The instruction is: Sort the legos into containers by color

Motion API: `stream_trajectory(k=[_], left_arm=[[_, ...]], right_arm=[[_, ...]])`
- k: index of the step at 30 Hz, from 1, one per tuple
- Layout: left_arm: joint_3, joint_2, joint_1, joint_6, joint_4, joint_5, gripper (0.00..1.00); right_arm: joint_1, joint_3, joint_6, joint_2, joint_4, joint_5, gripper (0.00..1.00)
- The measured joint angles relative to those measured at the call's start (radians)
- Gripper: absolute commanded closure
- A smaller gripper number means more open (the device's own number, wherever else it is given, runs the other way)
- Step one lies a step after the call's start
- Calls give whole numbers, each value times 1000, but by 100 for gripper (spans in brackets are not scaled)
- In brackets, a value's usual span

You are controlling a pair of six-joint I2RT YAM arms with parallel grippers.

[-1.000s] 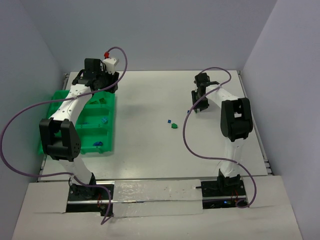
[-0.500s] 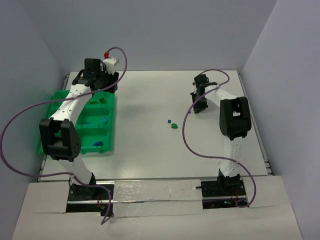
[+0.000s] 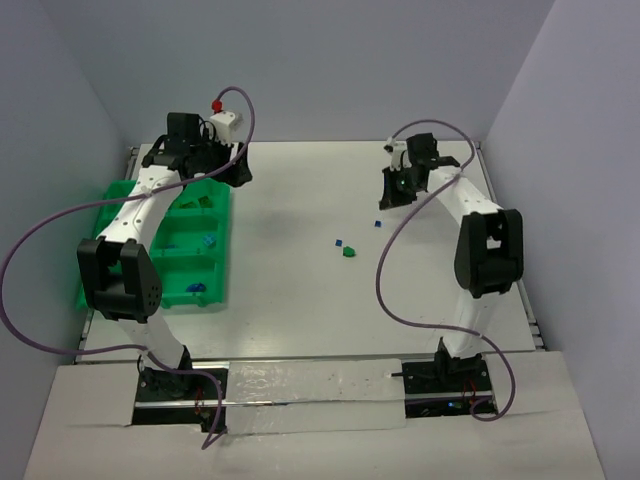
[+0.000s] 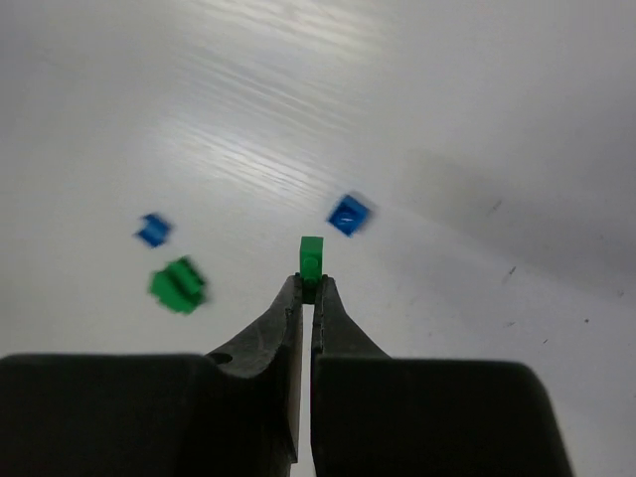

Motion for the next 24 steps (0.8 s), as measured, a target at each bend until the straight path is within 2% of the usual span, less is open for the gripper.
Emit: stream_trajectory(k=[3, 8, 13, 17, 19, 22, 24], left_arm=[[25, 0, 0, -54, -3, 134, 19], [28, 0, 0, -237, 54, 366, 26], [-31, 0, 0, -457, 214, 589, 35], [-125, -3, 0, -592, 417, 748, 35], [-178, -6, -3, -608, 509, 804, 35], [-216, -11, -9, -572, 558, 861, 35], [-218, -21, -17, -477, 550, 893, 36]], right_arm=[[-3, 3, -19, -114, 51, -126, 100], [44, 10, -18, -217, 185, -296, 100], [139, 10, -37, -223, 250, -408, 100], [205, 20, -78, -220, 255, -519, 100], [231, 36, -104, -215, 254, -562, 100], [262, 70, -149, -205, 248, -609, 100], [285, 113, -177, -192, 211, -630, 100]])
